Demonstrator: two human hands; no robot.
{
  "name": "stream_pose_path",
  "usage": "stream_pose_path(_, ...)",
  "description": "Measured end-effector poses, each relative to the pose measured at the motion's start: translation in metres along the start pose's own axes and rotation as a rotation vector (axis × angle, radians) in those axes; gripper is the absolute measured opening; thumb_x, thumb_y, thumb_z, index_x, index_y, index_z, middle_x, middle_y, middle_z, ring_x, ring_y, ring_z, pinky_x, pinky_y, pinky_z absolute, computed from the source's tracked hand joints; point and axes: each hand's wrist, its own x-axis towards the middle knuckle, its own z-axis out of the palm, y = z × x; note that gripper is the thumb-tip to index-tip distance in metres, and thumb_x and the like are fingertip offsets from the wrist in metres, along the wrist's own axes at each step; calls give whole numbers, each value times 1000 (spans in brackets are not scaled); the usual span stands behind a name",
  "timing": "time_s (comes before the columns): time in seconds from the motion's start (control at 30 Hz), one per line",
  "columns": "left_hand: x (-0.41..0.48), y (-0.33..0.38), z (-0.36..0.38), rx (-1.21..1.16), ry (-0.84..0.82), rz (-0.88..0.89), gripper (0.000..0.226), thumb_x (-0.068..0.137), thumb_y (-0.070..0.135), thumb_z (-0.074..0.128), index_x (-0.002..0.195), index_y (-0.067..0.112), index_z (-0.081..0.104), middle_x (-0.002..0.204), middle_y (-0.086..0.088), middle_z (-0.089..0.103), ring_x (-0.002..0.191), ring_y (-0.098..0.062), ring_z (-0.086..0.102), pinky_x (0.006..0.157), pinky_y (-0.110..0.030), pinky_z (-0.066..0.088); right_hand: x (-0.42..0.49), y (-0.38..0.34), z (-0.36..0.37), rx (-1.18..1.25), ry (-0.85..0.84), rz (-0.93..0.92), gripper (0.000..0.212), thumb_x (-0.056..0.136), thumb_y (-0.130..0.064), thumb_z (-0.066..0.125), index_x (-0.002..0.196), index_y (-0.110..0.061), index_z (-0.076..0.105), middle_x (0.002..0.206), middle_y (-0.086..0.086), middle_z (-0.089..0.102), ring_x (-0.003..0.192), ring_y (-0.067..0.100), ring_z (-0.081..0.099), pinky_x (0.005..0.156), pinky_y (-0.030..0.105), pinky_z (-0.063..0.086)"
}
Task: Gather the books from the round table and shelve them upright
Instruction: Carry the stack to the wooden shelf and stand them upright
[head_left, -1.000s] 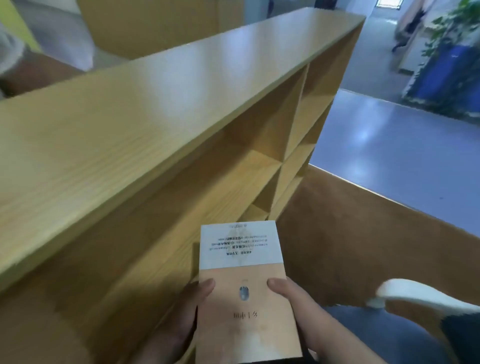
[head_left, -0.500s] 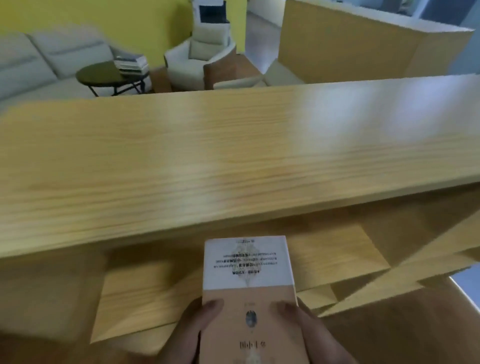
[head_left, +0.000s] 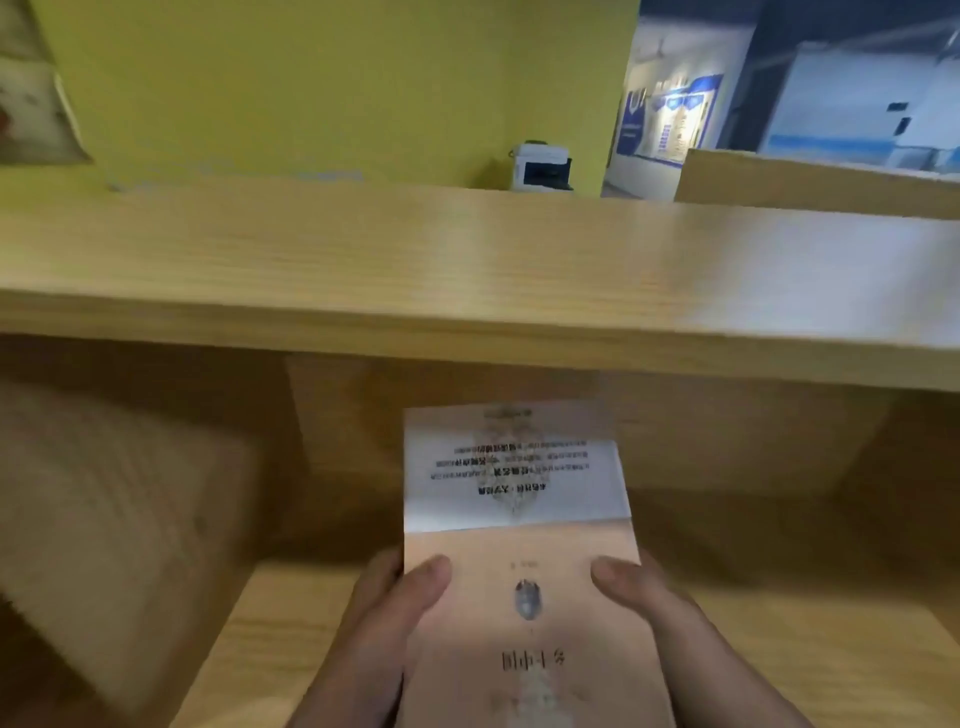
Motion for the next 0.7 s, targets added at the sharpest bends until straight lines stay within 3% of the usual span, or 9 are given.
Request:
stream_pose_path(0.03, 3, -5, -6, 9, -1, 70, 51, 56, 19, 82, 104, 10, 67, 85, -15, 78, 73, -32, 75, 63, -39, 59, 8, 6, -1, -8, -5, -33, 87, 55, -29, 97, 122, 13, 62, 78, 20, 74, 62, 17, 76, 52, 24, 57)
stream_pose_path(0.07, 11, -10, -13, 3, 12, 146, 56, 52, 27, 82, 104, 11, 67, 89, -17, 78, 77, -35, 75, 67, -42, 58, 18, 10, -1, -15, -13, -61, 82, 54, -32, 94, 117, 11, 65, 82, 23, 75, 67, 25, 77, 58, 30, 60)
stream_pose_path(0.13, 24, -18, -22, 14, 39, 271, 62, 47, 37, 79, 102, 11, 66, 91, -18, 77, 76, -34, 75, 66, -43, 57, 35, 13, 8, -58, -57, -105, 85, 34, -45, 92, 102, 4, 76, 93, 30, 74, 80, 42, 75, 73, 44, 60)
stream_pose_path(0.2, 32, -25, -29, 9, 81, 373, 63, 46, 37, 78, 101, 11, 65, 89, -17, 77, 73, -30, 75, 63, -43, 59, 49, 22, 9, -68, -150, -202, 83, 31, -53, 90, 95, -2, 79, 97, 30, 74, 82, 43, 74, 68, 42, 60)
stream_pose_path(0.33, 38, -42, -28, -42, 101, 552, 68, 41, 39, 75, 100, 8, 61, 77, -5, 78, 62, -16, 73, 48, -29, 56, 71, 36, 10, -3, -277, -207, 63, 47, -37, 86, 102, -7, 80, 106, 28, 73, 88, 42, 74, 69, 45, 61)
stream_pose_path(0.4, 41, -48, -25, -41, 105, 617, 67, 41, 39, 74, 99, 9, 60, 75, -1, 78, 63, -14, 73, 49, -26, 56, 78, 39, 8, 40, -314, -201, 72, 41, -36, 91, 106, -8, 79, 110, 28, 72, 91, 41, 72, 79, 49, 59)
stream_pose_path(0.5, 40, -55, -19, 19, 138, 712, 72, 46, 40, 75, 108, 7, 60, 89, -7, 77, 79, -25, 74, 60, -34, 57, 82, 41, 2, 30, -330, -197, 85, 38, -41, 93, 114, -7, 75, 115, 27, 71, 98, 41, 70, 89, 50, 55)
stream_pose_path(0.57, 37, -58, -18, 49, 177, 766, 78, 49, 40, 75, 117, 5, 58, 101, -11, 75, 88, -30, 72, 65, -37, 55, 83, 41, 0, 5, -301, -197, 69, 51, -36, 84, 113, -9, 75, 111, 24, 74, 97, 39, 71, 88, 48, 57)
stream_pose_path(0.7, 37, -63, -16, 120, 223, 825, 82, 53, 39, 75, 127, 11, 53, 114, -13, 72, 103, -36, 70, 74, -45, 59, 87, 38, -6, -65, -271, -253, 40, 81, -26, 72, 120, -14, 69, 112, 19, 75, 113, 43, 66, 100, 57, 51)
